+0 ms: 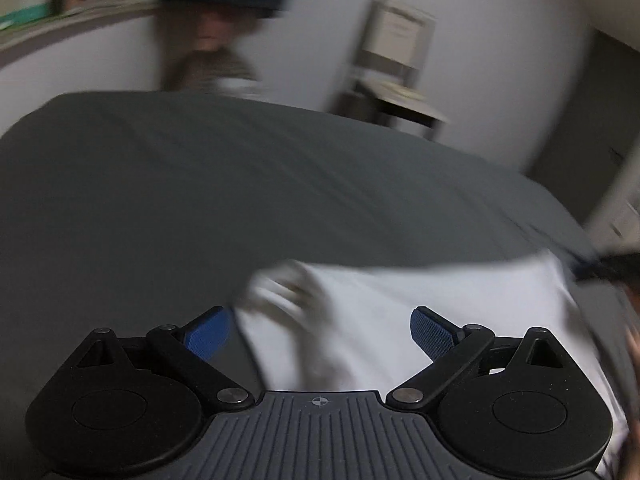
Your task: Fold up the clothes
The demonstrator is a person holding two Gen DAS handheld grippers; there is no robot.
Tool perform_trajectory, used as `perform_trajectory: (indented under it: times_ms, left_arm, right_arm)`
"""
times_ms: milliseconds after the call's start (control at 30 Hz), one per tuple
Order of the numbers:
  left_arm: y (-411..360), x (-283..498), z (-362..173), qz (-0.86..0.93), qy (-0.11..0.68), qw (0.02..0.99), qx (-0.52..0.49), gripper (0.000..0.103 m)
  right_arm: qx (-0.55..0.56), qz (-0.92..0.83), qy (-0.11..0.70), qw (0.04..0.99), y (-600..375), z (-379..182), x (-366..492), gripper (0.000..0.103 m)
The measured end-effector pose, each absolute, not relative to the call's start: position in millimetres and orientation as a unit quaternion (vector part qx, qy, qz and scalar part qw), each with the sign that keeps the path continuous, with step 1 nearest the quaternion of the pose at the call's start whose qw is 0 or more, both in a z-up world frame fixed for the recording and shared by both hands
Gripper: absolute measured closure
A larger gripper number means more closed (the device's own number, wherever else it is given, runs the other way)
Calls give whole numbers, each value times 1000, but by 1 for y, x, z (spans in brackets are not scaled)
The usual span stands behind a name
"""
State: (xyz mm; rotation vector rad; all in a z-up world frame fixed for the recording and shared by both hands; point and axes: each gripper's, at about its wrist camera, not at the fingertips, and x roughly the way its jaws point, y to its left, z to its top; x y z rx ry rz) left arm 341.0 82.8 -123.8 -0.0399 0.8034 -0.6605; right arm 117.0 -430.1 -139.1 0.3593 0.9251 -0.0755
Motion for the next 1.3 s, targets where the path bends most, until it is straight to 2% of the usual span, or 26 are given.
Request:
perform_trajectory:
  times_ms: [100,233,300,433,467,500,533,567,600,667,700,767,833,1033,1200,1300]
  left_arm:
    - [77,365,-131,-272,381,883,-27,5]
    - [67,388,-148,-263,410,872,-43,5]
    - [58,393,-159,-279,444,851,-37,5]
    - [55,390,-164,-277,439,854,-37,5]
    - [53,387,-165,-286,438,851,-50,8]
    - [52,385,-166,-296,441,845,-59,16]
    - [51,383,-168,-293,443,846,-55,34]
    - [49,381,-169,-290,443,847,-50,40]
    - [47,378,-170,-287,440,849,-43,41]
    - [42,373,-171,-280,438,853,-41,59]
    - [41,371,-171,-280,438,853,-44,63]
    - [38,365,-170,-277,437,854,-49,81]
    - [34,360,-164,-269,426,863,-41,86]
    - [22,360,-130,-257,372,892,-6,89]
    - [0,399,-90,-216,319,923,-23,89]
    - [-23,424,-78,-186,301,935,-20,89]
  right_arm:
    - [245,-25,450,858,-445,-154,129,30]
    - [263,-19,458,849,-452,-169,138,32]
    - [268,-6,454,850,-453,-174,140,42]
    - [267,5,444,855,-458,-173,140,53]
    - [268,5,442,856,-457,-173,140,57]
    - [272,3,439,856,-456,-173,141,59]
    - [281,2,437,854,-458,-174,140,61]
    - [290,1,434,853,-460,-173,139,66]
    - [296,2,432,852,-462,-174,137,71]
    - [306,4,429,850,-465,-175,133,82]
    - [298,4,426,854,-462,-175,133,87]
    - [280,3,421,863,-456,-174,133,91]
    - [253,-4,411,876,-448,-166,132,92]
    - [218,-19,392,894,-448,-132,158,93]
    - [216,-71,351,908,-467,-104,205,92]
    - [203,-83,362,906,-465,-107,225,92]
